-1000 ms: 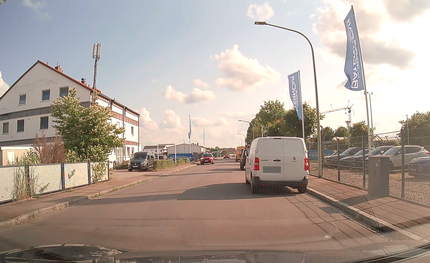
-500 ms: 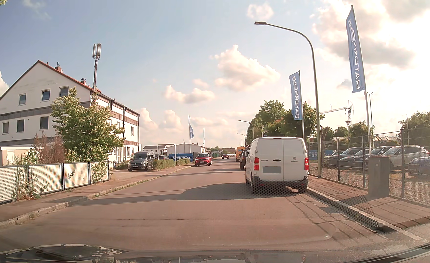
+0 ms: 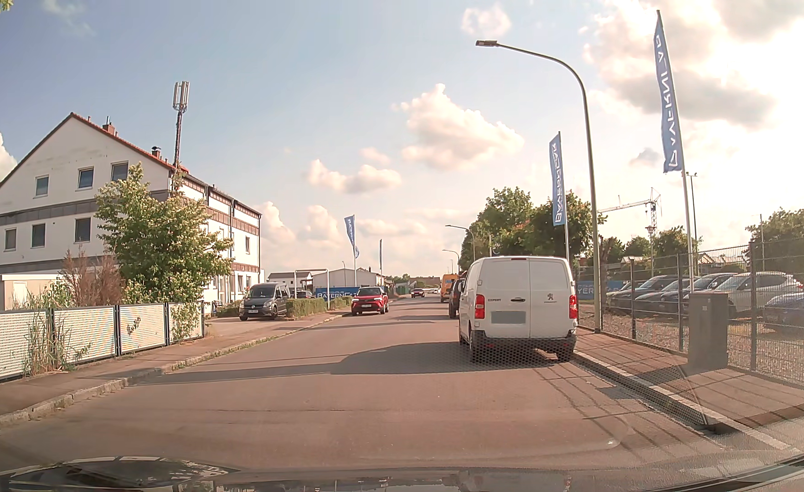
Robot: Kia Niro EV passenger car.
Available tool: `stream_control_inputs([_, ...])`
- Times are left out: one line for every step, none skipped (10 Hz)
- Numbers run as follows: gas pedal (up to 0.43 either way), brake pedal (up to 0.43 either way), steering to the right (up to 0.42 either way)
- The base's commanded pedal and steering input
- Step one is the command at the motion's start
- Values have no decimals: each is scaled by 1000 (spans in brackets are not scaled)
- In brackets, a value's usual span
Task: Follow the waypoints while adhering to traffic rules and regulations
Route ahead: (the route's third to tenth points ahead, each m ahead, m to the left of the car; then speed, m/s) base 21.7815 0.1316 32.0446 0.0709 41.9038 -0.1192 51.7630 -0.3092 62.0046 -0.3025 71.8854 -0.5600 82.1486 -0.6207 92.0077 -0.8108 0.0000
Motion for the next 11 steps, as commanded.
stream_control_inputs([0,183,-6])
stream_control_inputs([0,183,-6])
stream_control_inputs([0,183,-6])
stream_control_inputs([0,183,-6])
stream_control_inputs([0,183,-6])
stream_control_inputs([0,183,-6])
stream_control_inputs([0,183,-6])
stream_control_inputs([0,183,-6])
stream_control_inputs([0,183,-6])
stream_control_inputs([0,183,-6])
stream_control_inputs([0,183,-6])
